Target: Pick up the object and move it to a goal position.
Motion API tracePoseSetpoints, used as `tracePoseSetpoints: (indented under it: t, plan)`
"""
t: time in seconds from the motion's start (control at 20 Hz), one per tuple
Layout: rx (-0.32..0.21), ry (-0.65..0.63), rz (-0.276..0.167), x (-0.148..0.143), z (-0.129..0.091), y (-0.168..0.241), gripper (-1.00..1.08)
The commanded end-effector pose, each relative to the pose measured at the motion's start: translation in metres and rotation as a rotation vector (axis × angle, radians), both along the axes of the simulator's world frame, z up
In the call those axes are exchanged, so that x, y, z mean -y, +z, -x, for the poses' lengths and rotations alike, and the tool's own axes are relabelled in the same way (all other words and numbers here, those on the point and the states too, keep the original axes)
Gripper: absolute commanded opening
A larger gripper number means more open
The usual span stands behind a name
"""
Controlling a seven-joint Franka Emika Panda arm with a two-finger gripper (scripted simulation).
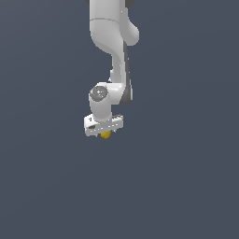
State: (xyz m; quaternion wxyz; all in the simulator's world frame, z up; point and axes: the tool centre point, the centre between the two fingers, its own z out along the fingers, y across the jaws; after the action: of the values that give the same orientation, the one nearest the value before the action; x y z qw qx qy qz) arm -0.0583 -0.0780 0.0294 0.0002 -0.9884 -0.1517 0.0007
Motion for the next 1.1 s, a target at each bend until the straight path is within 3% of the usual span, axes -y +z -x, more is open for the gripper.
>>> tracePoseSetpoints:
  t: [0.0,0.65,1.05]
  plan:
    - [0.001,0.000,0.000,0.000,-0.001,-0.001,-1.00]
    - [0.002,0.000,0.001,-0.001,-0.001,0.002,-1.00]
    - [0.002,0.000,0.001,-0.021,-0.006,0.034,-1.00]
